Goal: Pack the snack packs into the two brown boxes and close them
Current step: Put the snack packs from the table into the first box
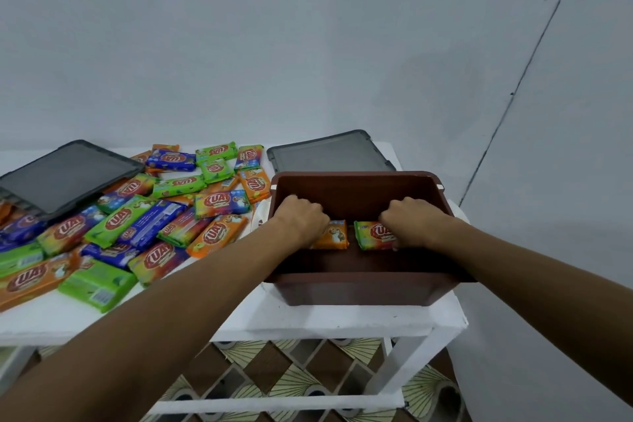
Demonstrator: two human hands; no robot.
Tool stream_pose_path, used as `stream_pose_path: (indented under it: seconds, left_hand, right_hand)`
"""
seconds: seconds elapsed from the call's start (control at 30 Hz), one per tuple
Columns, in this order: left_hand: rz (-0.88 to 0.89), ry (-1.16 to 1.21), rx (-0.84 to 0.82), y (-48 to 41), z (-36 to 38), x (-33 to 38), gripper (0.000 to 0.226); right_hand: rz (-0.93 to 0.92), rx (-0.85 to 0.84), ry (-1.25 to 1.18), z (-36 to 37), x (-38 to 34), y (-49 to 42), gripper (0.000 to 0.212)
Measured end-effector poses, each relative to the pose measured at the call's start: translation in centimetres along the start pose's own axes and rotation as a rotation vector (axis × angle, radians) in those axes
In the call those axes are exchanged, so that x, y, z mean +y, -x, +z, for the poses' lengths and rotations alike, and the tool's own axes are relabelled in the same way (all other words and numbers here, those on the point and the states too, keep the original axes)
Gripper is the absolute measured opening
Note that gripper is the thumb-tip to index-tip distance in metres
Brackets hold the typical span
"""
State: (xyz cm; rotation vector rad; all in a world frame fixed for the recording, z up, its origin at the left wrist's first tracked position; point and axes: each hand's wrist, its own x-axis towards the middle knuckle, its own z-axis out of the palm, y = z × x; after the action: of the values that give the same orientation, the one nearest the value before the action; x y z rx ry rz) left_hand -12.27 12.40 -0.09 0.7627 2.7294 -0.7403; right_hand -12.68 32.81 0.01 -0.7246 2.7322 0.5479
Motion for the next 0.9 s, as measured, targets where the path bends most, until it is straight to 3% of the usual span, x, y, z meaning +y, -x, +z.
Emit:
stream_pose_path:
  seconds: [0.13, 0.27, 0.37, 0.5, 0.6, 0.77, 0.9]
  left_hand:
    - [0.084, -0.034, 0.045, 1.4, -0.3, -3.0, 0.034]
    - [0.182, 0.466, 0.372, 4.3, 1.5, -8.0, 0.032]
    - [0.089, 0.584, 0.589, 6.8, 4.8, -11.7, 0.032]
    - [-0.224, 0.559, 0.364, 9.7, 11.1, -16.5, 0.034]
    - [-0.309, 0.562, 0.217, 11.4, 15.3, -18.2, 0.025]
    - [-0.332, 0.650, 0.201, 11.3, 17.2, -17.8, 0.065]
    - [-0.250, 0.583, 0.192, 11.0, 16.1, -17.9, 0.049]
  right_hand:
    - [0.020, -0.023, -0.076, -1.2, 0.0, 0.1, 0.037]
    - [-0.001, 0.150, -0.105, -3.2, -1.4, -0.5, 0.017]
    - [-0.034, 0.300, -0.168, -5.0, -3.5, -1.6, 0.013]
    - [-0.084, 0.490, -0.230, -8.4, -7.8, -3.1, 0.010]
    - [-0.133, 0.527, -0.275, -11.4, -11.9, -4.7, 0.013]
    - [-0.143, 0.353, -0.154, -14.1, -17.5, -8.7, 0.024]
    - [-0.091, 0.197, -0.049, -14.1, -20.0, -12.9, 0.040]
